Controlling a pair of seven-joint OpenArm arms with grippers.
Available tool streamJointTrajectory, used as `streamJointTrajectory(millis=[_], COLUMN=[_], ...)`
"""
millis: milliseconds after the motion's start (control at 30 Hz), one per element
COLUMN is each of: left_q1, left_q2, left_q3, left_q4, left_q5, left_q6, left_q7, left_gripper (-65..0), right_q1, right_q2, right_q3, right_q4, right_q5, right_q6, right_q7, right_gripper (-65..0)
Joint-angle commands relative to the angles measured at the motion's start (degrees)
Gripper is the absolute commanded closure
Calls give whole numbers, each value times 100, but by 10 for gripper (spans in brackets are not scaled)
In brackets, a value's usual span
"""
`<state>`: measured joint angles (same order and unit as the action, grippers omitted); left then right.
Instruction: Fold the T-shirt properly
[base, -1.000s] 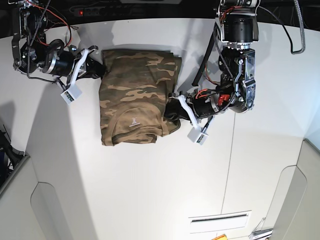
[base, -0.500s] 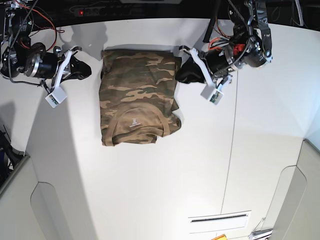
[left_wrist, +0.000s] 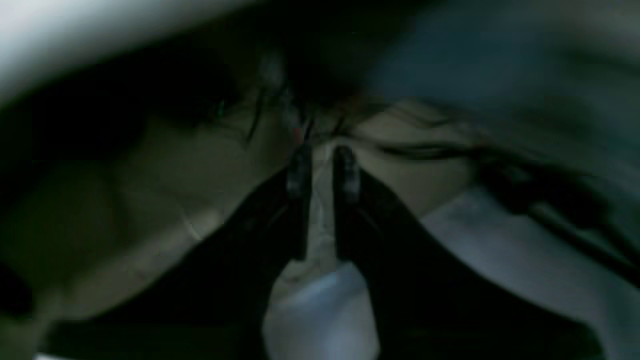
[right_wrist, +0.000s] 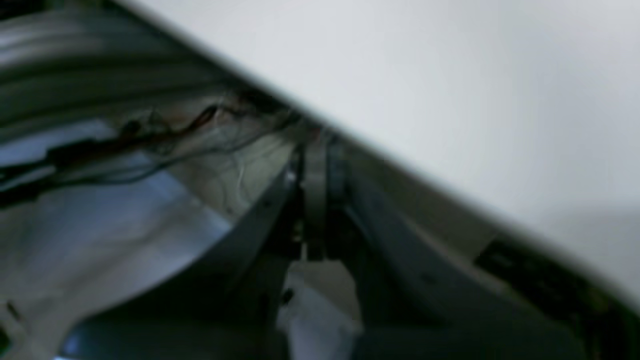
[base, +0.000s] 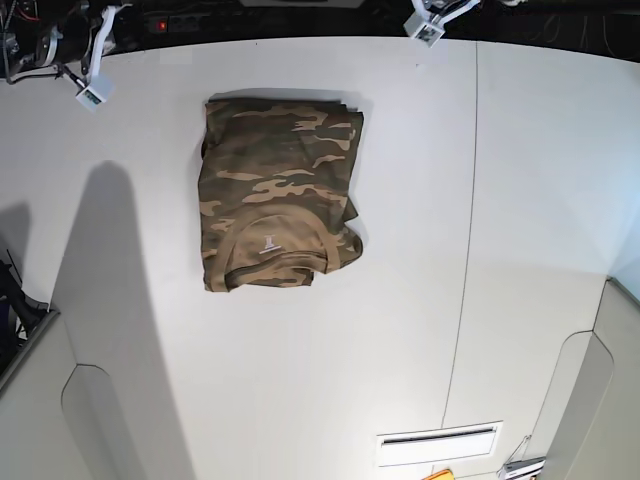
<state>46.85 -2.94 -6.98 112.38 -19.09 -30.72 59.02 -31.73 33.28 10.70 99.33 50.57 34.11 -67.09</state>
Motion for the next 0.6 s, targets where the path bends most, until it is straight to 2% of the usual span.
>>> streamJointTrajectory(millis=[0, 133, 300, 467, 567], left_q1=[118, 387, 409, 348, 343], left_q2=[-15, -374, -859, -901, -901], left_q3=[13, 33, 33, 87, 334], left_q4=[61, -341, -1440, -2483, -2949], left_q5=[15, 179, 422, 522, 603], left_q6=[46, 330, 612, 610, 610], left_q7=[-70, -72, -72, -236, -704], left_gripper=[-84, -84, -84, -84, -84], right_q1=[-142, -671, -1178, -1274, -1270], right_q2=[83, 81, 81, 83, 83], right_q3=[24, -35, -267, -780, -1268], right_q4=[72, 70, 24, -293, -651], right_q5=[85, -2, -286, -721, -1115], right_q6=[22, 20, 20, 17, 20], right_q7=[22, 22, 24, 149, 800], right_gripper=[0, 0, 0, 0, 0])
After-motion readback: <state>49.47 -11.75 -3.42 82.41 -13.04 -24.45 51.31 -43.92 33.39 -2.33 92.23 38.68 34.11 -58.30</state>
